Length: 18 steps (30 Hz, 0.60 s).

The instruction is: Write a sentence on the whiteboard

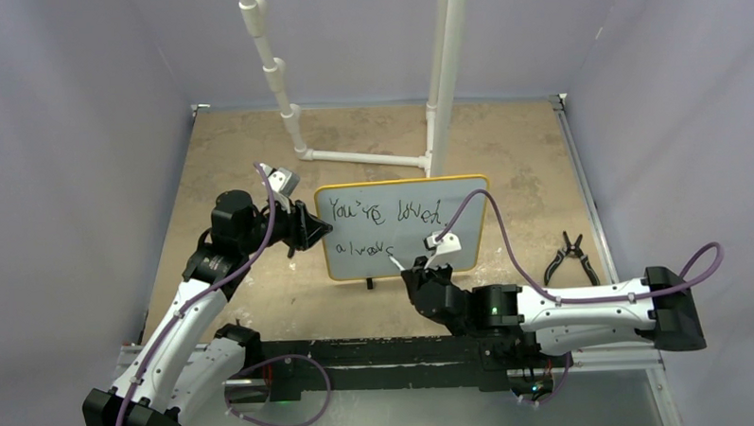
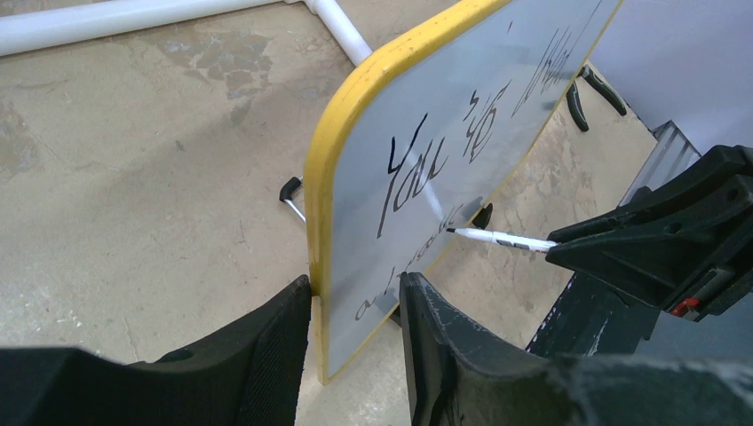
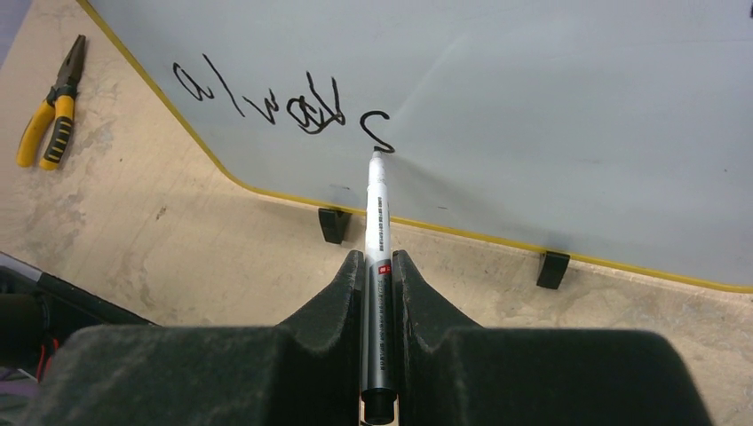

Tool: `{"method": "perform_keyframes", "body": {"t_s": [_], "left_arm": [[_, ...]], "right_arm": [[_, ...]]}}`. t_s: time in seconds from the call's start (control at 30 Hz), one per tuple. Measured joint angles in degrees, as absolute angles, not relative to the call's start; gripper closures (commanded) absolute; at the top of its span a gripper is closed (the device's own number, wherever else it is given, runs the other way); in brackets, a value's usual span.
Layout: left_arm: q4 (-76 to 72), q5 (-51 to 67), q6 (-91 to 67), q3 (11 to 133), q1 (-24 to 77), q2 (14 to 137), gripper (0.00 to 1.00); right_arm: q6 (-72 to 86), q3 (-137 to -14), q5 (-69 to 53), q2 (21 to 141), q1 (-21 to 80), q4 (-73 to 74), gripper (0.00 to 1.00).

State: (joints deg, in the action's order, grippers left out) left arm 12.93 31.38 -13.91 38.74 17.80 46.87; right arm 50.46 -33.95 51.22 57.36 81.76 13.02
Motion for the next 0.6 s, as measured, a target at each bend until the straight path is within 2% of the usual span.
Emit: {"method": "perform_keyframes", "body": {"t_s": [0.23, 0.6], "left_arm": [[12.9, 31.3, -13.9, 38.7, 17.8, 46.9, 0.60], [13.0, 31.3, -13.9, 38.7, 17.8, 46.9, 0.60]], "right_arm": [[47.1, -34.0, 50.7, 58.3, 81.8, 8.8, 1.00], [45.7, -32.8, 50.1, 49.1, 81.7, 7.7, 1.00]]}}
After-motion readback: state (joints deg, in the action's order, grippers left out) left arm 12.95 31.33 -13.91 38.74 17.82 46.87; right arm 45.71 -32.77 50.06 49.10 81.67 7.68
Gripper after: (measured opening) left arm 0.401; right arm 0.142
